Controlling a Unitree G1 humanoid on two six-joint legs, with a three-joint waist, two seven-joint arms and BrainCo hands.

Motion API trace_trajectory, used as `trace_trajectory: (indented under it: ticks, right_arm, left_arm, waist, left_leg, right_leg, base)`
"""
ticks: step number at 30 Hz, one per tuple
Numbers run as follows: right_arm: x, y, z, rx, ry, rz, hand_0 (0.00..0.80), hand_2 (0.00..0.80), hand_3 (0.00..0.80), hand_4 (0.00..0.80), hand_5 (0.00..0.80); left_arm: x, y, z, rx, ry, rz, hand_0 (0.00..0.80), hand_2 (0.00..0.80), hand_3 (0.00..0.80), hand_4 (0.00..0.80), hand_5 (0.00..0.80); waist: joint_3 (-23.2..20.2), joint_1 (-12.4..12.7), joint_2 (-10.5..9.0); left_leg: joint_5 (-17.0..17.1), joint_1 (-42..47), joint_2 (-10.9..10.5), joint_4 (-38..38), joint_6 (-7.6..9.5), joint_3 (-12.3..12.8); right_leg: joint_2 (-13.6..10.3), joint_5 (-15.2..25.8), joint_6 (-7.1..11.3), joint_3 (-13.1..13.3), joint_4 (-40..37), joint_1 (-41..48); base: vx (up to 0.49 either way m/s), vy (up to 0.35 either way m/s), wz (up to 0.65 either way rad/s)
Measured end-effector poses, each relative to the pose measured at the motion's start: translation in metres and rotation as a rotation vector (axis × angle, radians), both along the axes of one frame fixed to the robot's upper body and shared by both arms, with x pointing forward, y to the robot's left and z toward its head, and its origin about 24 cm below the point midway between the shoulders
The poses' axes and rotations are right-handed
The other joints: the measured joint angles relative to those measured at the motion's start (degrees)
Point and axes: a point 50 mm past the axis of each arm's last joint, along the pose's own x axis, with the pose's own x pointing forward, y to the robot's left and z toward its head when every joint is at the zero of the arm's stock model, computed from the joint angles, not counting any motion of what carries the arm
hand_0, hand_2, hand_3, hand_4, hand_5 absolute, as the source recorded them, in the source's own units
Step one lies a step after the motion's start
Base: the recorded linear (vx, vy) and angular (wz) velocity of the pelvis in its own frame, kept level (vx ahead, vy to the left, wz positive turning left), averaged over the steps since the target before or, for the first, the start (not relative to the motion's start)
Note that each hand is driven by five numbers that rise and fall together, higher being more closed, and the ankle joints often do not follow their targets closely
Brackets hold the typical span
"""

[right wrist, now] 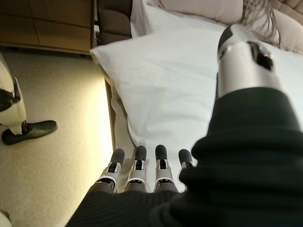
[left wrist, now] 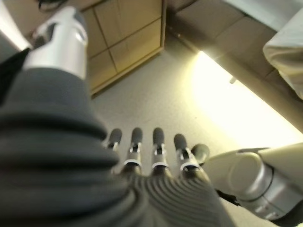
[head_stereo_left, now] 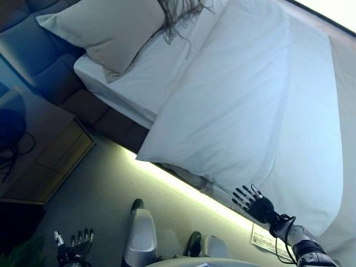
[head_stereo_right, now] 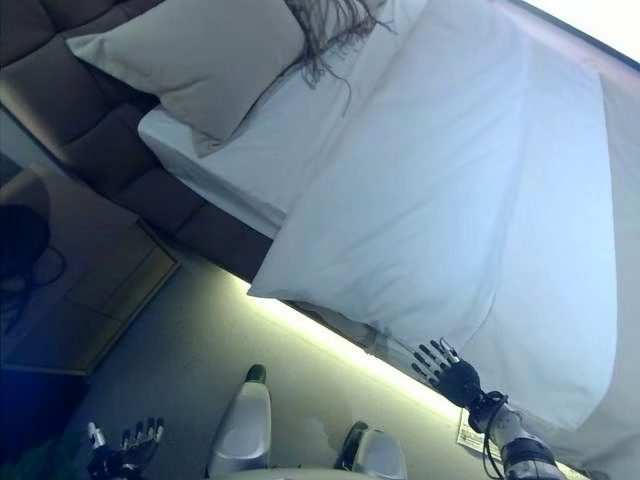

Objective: Make the bed neatly

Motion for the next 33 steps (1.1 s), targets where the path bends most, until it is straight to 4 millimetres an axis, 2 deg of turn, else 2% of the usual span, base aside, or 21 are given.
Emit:
trace_trajectory:
  ticks: [3, 7, 10, 16, 20, 23, 26, 30, 33]
  right_arm:
    - [0.002, 0.003, 0.002, -0.004, -0.016, 0.02, 0.0, 0.0, 0.0, 0.0, 0.0]
    - [-0.005, 0.008, -0.003, -0.005, 0.0, 0.042, 0.0, 0.0, 0.0, 0.0, 0.0]
    - [-0.012, 0.012, -0.009, -0.044, 0.035, 0.09, 0.0, 0.0, 0.0, 0.0, 0.0]
    - [-0.051, 0.009, -0.037, -0.181, 0.228, 0.248, 0.0, 0.0, 0.0, 0.0, 0.0]
    - [-0.074, 0.007, -0.049, -0.302, 0.307, 0.361, 0.0, 0.0, 0.0, 0.0, 0.0]
    - [-0.086, 0.008, -0.055, -0.335, 0.357, 0.308, 0.0, 0.0, 0.0, 0.0, 0.0]
    - [-0.104, 0.017, -0.064, -0.347, 0.41, 0.229, 0.0, 0.0, 0.0, 0.0, 0.0]
    - [-0.126, 0.025, -0.075, -0.334, 0.529, 0.007, 0.0, 0.0, 0.0, 0.0, 0.0]
    - [-0.138, 0.03, -0.079, -0.331, 0.596, -0.023, 0.0, 0.0, 0.0, 0.0, 0.0]
  left_arm:
    - [-0.011, -0.005, -0.004, 0.026, 0.079, -0.123, 0.0, 0.0, 0.0, 0.0, 0.0]
    - [-0.021, -0.017, -0.011, 0.085, 0.22, -0.395, 0.0, 0.0, 0.0, 0.0, 0.0]
    - [-0.025, -0.024, -0.016, 0.155, 0.337, -0.667, 0.0, 0.0, 0.0, 0.0, 0.0]
    - [-0.006, -0.036, -0.018, 0.262, 0.405, -1.031, 0.0, 0.0, 0.0, 0.0, 0.0]
    - [0.01, -0.042, -0.018, 0.332, 0.43, -1.194, 0.0, 0.0, 0.0, 0.0, 0.0]
    - [0.018, -0.052, -0.02, 0.379, 0.444, -1.295, 0.0, 0.0, 0.0, 0.0, 0.0]
    - [0.022, -0.065, -0.024, 0.426, 0.466, -1.405, 0.0, 0.0, 0.0, 0.0, 0.0]
    - [0.022, -0.084, -0.03, 0.504, 0.525, -1.549, 0.0, 0.0, 0.0, 0.0, 0.0]
    - [0.02, -0.096, -0.034, 0.518, 0.557, -1.6, 0.0, 0.0, 0.0, 0.0, 0.0]
  waist:
    - [-0.33, -0.27, -0.43]
    - [-1.82, -0.47, -1.51]
    - [-5.7, -1.69, -1.82]
    - [-12.5, -3.98, -0.69]
    - [-14.57, -6.24, 1.36]
    - [-16.37, -8.1, 3.21]
    - [-17.52, -8.44, 4.81]
    - [-18.57, -9.86, 6.5]
    - [-18.83, -10.04, 7.42]
  left_leg:
    - [0.13, 0.35, 0.0, -0.39, 0.14, 0.04]
    - [0.77, 2.42, 0.16, -2.45, 0.33, 1.26]
    - [1.35, 3.84, 0.51, -5.1, 0.2, 2.87]
    - [3.96, 8.59, 1.32, -12.86, -0.32, 6.48]
    - [7.69, 13.08, 1.9, -20.74, -0.9, 8.38]
    - [10.08, 15.47, 2.28, -25.56, -1.43, 9.49]
    - [10.26, 16.41, 2.63, -25.99, -1.97, 10.66]
    - [10.18, 16.24, 2.7, -25.98, -2.09, 10.78]
    - [10.04, 16.88, 2.73, -25.99, -2.24, 11.57]
  right_leg:
    - [0.08, 0.48, 0.85, 0.0, -0.95, 0.5]
    - [0.37, 1.51, 1.66, 0.35, -3.47, 1.88]
    - [1.06, 3.0, 1.37, 1.33, -7.0, 2.53]
    - [2.88, 7.41, 0.8, 3.6, -15.52, 5.02]
    - [4.21, 9.7, 0.61, 4.65, -20.62, 6.75]
    - [5.48, 11.23, 0.55, 5.35, -23.29, 7.6]
    - [6.3, 12.39, 0.71, 6.14, -25.73, 8.59]
    - [6.52, 12.74, 0.67, 6.28, -26.7, 8.7]
    - [6.51, 12.79, 0.73, 7.3, -26.66, 8.69]
  base:
    - [0.053, -0.099, -0.02]
    - [0.031, -0.108, -0.09]
    - [0.041, -0.117, -0.24]
    - [0.059, -0.114, -0.28]
    - [0.066, -0.107, -0.24]
    - [0.06, -0.076, -0.16]
    - [0.046, -0.087, -0.2]
    - [0.051, -0.074, -0.03]
    - [0.07, -0.054, -0.14]
